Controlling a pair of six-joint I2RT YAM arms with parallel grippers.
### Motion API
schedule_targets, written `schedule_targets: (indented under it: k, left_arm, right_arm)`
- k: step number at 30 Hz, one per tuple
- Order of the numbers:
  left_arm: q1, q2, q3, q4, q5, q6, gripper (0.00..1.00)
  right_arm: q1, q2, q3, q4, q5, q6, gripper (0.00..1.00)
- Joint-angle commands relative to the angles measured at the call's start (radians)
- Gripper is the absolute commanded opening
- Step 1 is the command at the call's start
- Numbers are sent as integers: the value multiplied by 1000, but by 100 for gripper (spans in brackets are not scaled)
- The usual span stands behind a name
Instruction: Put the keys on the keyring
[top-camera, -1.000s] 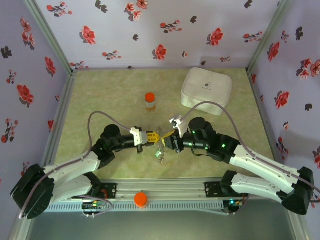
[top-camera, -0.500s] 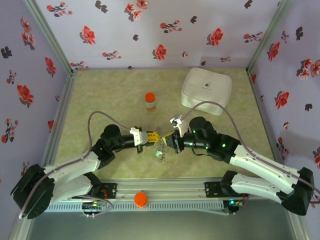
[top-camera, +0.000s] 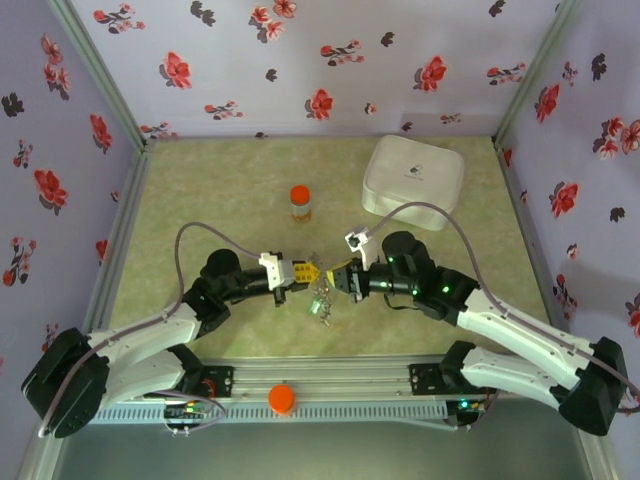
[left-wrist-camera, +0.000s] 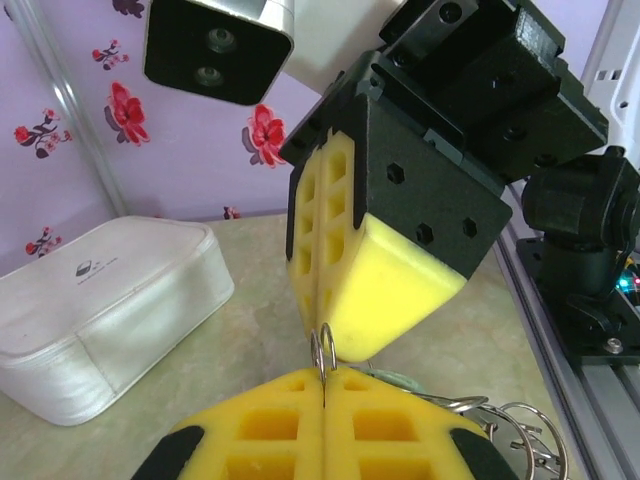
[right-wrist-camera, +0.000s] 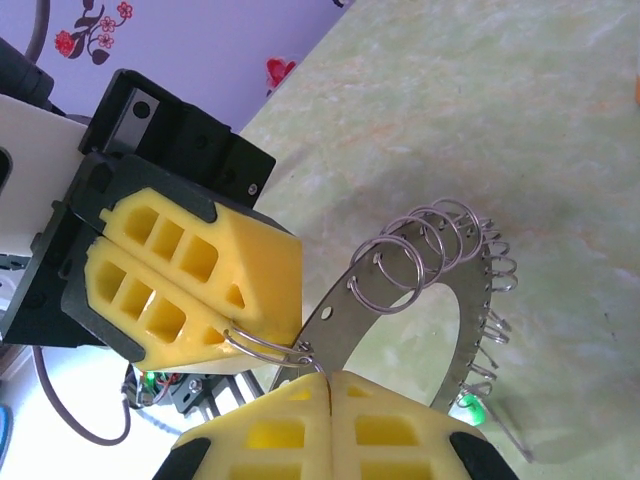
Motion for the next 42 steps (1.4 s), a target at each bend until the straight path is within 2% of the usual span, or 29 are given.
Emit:
schedule_targets:
  k: [1,2,5,7,11,15,22,32,42]
  left_arm:
    - [-7,-29,0,98,40,-15,0]
    - [-5,-27,0,98,39,-15,0]
    - [-5,-25,0,101,39,-19,0]
    - [-6,-20,1,101,39,-20,0]
    - [-6,-5,5,120,40,-48,0]
    - [-6,2,6,130,49,-71,0]
    - [-5,1,8,132,85,-87,0]
    - [-6,15,14,152,118,-126,0]
    - [-6,15,16,162,131,-142,0]
  right_arm:
    - [-15,35,-23,48,-26,55,1]
    - [-15,36,-18,45,-27,50,5]
    - [-15,2,-11,23,7,-1,27]
    - [-15,-42,-15,15,39,-57,36]
    - [-17,-144,-52,41,82,-249,41]
    - [-17,-140,-58,51,55,-462,41]
    - [-17,-54,-3,74,-89,-581,37]
    - [-18,-37,-16,129,-141,-615,29]
    - [-18,1,0,145,-197,-628,16]
